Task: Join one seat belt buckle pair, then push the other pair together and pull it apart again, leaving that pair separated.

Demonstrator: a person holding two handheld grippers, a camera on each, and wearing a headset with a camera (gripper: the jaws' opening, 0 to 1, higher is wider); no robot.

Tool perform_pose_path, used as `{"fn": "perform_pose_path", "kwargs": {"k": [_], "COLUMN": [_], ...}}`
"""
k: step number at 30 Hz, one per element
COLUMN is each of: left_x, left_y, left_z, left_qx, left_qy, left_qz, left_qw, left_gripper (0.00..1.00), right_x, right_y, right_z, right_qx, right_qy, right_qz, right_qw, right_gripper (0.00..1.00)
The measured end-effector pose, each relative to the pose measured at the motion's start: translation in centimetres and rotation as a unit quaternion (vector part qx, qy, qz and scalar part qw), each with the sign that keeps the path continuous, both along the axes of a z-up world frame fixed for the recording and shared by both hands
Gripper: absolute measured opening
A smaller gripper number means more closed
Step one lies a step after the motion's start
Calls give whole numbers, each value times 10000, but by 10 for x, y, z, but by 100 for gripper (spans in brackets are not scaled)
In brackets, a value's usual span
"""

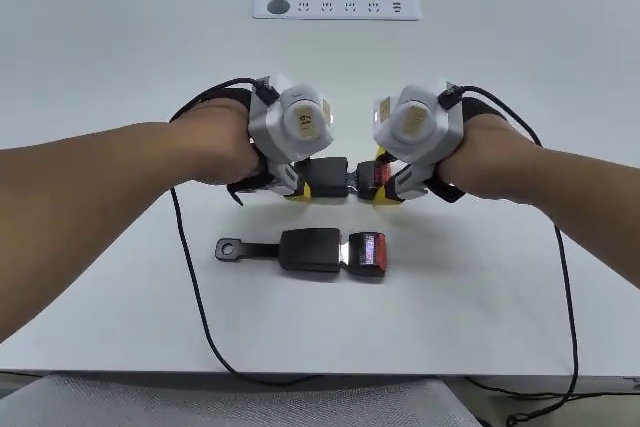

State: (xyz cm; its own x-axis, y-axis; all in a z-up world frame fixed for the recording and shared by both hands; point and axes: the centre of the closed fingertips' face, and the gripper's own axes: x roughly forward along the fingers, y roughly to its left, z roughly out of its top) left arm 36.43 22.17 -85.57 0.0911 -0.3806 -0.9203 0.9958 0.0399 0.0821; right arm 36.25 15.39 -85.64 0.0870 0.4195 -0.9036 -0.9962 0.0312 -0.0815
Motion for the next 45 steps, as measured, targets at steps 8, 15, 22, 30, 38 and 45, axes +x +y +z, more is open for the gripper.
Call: {"fn": "perform_pose_path", "kwargs": {"k": [8, 15, 22, 30, 38, 45], "left_x": [-1, -2, -1, -3, -4, -4], "left_y": [1, 1, 2, 2, 3, 4], "left_z": [1, 1, 0, 1, 1, 1], "left_qx": [-31, 29, -64, -3, -57, -71], "left_qy": [21, -26, 32, 23, 20, 41], "left_qz": [8, 42, 51, 46, 125, 183], "left_qw": [10000, 10000, 10000, 10000, 9999, 9998], "left_gripper": [31, 31, 31, 31, 31, 31], "right_x": [1, -1, -2, -2, -3, -2], "right_y": [0, 1, 1, 1, 0, -9], "right_z": [-2, -3, -3, -3, -3, -3], "right_qx": [82, 72, -100, -93, -69, -117], "right_qy": [182, 286, 262, 271, 281, 345], "right_qz": [-65, -9, -74, -102, -125, -202], "right_qw": [9998, 9996, 9996, 9995, 9995, 9991], "right_gripper": [32, 33, 34, 34, 35, 35]}}
